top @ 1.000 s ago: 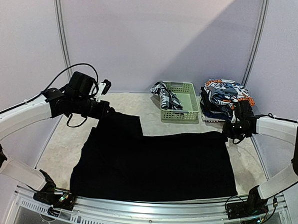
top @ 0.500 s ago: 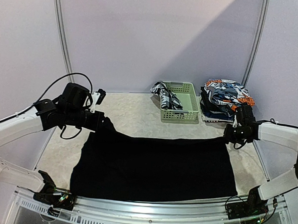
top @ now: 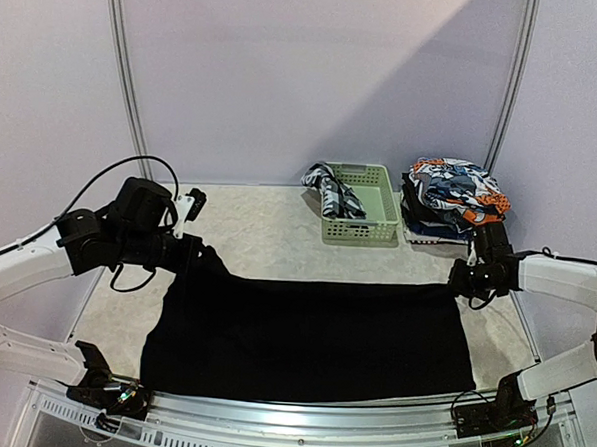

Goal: Fold and stack the mixed laundry pile
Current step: Fold the 1/3-folded T-shirt at the center of the board.

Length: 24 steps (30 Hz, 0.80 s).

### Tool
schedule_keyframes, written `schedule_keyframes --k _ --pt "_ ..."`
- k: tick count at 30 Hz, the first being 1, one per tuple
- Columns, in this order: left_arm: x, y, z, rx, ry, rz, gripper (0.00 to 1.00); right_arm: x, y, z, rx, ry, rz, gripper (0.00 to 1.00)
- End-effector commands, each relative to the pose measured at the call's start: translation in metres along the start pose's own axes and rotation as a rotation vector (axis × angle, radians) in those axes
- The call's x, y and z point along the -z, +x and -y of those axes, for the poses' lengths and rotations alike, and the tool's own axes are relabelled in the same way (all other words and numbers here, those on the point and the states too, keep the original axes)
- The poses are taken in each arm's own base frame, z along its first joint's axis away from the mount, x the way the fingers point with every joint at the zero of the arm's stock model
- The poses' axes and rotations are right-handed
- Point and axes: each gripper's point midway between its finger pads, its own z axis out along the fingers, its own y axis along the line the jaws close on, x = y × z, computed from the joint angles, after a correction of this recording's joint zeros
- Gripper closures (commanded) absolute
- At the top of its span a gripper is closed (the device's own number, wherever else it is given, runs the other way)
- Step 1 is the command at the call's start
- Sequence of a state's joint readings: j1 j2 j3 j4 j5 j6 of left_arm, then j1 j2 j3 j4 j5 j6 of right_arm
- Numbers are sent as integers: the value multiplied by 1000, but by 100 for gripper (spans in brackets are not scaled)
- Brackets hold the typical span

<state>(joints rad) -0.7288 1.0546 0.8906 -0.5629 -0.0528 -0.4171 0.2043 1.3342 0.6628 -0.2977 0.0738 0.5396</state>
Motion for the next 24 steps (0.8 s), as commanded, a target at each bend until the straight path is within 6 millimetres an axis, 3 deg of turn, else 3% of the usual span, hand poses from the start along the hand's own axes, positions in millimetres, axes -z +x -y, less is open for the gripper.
schedule_keyframes --k 1,12,20,24 --pt "4 21 2 -16 -13 -52 100 8 7 -1 -10 -18 8 100" --pt "3 55 7 -19 -24 -128 100 13 29 11 -46 -17 -12 93" --pt "0 105 15 -3 -6 -292 96 23 33 14 -70 -13 -21 76" --pt "4 117 21 -2 31 -330 89 38 24 10 -72 -32 8 58"
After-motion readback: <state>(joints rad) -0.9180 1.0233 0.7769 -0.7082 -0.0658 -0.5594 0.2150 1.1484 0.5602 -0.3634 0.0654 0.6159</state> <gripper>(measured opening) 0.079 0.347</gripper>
